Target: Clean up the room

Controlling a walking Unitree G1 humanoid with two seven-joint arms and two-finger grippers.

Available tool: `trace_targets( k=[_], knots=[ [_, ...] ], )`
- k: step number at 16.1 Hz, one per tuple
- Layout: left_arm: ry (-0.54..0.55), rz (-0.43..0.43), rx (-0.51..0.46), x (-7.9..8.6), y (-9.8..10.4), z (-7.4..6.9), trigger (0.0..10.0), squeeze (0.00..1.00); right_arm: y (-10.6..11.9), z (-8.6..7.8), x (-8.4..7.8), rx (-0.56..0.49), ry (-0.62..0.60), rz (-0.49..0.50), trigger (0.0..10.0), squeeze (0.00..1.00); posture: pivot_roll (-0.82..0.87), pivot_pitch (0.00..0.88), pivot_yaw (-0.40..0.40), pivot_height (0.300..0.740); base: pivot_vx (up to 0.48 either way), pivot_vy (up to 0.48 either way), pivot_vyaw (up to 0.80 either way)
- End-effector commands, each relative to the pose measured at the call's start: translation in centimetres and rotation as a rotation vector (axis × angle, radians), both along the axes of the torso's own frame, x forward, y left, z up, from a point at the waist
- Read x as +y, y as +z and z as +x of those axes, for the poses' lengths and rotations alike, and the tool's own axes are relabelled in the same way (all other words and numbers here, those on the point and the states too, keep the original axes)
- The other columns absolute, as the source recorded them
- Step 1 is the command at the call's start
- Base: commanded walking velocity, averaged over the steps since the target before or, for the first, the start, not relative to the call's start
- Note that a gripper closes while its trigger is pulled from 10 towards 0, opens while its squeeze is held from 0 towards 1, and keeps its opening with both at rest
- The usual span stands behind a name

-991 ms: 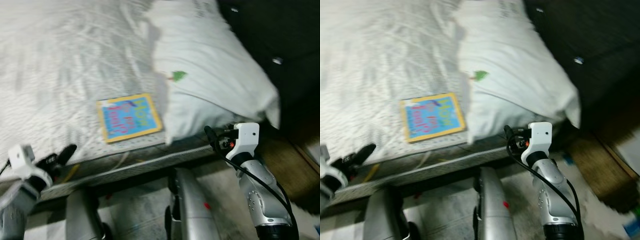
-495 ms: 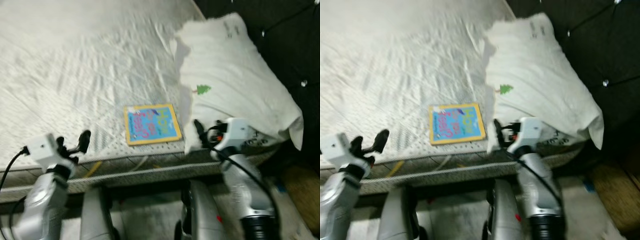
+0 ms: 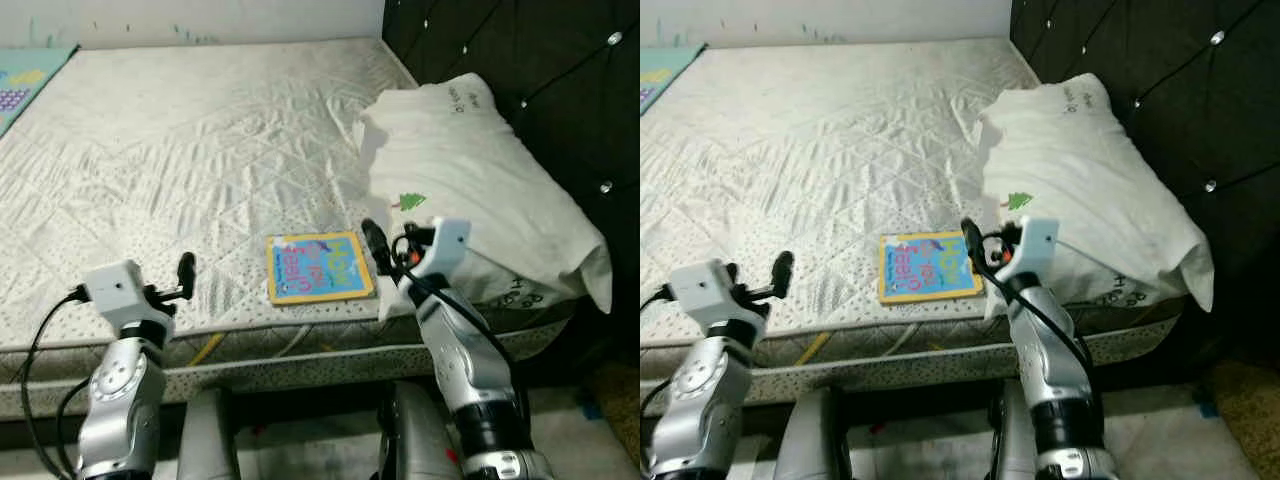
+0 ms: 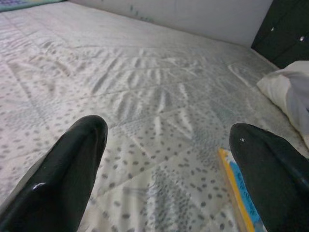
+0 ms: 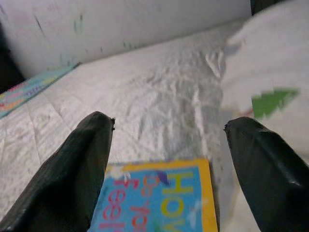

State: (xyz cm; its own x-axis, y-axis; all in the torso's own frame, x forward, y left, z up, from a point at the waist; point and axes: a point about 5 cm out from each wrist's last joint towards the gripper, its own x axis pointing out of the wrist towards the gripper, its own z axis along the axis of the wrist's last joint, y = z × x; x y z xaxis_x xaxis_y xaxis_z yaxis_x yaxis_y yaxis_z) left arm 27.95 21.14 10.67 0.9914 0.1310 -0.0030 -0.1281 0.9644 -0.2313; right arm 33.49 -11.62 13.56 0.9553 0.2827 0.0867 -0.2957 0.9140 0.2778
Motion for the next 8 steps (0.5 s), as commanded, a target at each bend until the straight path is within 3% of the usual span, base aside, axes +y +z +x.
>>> trace_targets(
  k=[1, 8],
  knots=[
    [0.006, 0.020, -0.010, 0.2, 0.1, 0.3, 10.0, 0.00, 0.3, 0.4, -0.1, -0.014, -0.004, 0.010, 10.0, 0.00, 0.00, 0.000, 0.018, 0.560, 0.000, 0.000, 0.00],
    [-0.019, 0.021, -0.032, -0.8, -0.2, 2.5, 10.0, 0.00, 1.5, 2.3, 0.6, -0.064, 0.001, 0.025, 10.0, 0.00, -0.02, 0.000, 0.031, 0.636, 0.000, 0.000, 0.00]
  ],
)
